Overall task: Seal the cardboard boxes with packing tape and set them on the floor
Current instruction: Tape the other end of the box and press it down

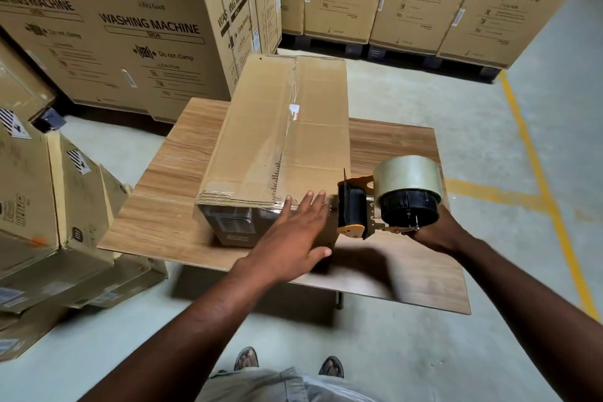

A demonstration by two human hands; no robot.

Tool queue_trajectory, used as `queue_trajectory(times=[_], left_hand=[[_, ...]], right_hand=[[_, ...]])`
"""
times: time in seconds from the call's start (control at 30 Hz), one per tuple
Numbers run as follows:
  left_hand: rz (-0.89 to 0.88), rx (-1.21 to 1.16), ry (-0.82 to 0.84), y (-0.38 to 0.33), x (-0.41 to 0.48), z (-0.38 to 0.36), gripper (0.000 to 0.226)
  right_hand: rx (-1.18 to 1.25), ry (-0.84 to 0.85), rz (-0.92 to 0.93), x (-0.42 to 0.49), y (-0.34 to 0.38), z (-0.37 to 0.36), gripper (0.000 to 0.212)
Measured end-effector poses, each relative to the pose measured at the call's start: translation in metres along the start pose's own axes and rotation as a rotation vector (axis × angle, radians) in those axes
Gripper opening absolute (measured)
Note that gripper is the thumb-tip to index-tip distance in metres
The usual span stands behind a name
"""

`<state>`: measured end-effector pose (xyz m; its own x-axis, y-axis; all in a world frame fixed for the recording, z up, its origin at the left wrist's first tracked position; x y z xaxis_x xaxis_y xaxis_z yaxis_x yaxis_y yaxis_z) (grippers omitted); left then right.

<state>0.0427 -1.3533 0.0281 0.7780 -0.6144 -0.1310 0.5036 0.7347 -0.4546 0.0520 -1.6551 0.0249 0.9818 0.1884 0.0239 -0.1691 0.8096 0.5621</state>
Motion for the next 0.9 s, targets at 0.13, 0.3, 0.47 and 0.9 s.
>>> queue_trajectory(times=[0.13, 0.3, 0.47, 0.9], left_hand=[[-0.039, -0.085, -0.051, 0.017, 0.0, -0.003, 0.079], [-0.052, -0.199, -0.049, 0.024, 0.002, -0.002, 0.074], [-0.058, -0.197, -0.033, 0.028, 0.003, -0.003, 0.075], [0.004, -0.242, 0.049, 0.021, 0.007, 0.003, 0.084]], right_hand=[[-0.053, -0.065, -0.006, -0.001, 0.0, -0.01, 0.015], [-0.11, -0.133, 0.024, -0.01, -0.006, 0.007, 0.02], [-0.228, 0.001, -0.135, -0.022, -0.055, 0.018, 0.014], [-0.246, 0.184, -0.269, -0.005, -0.038, -0.007, 0.021]])
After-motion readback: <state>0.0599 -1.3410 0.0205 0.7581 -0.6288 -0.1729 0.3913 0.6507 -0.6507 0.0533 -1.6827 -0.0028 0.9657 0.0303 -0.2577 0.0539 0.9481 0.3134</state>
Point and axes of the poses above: each hand's wrist, its own x-axis towards the middle knuckle, its own z-axis out of the back of the hand, y = z × x, the point moved 1 cm from there along x, towards the middle knuckle, and after that the axes turned 9 degrees about -x, right-handed, at the moved point
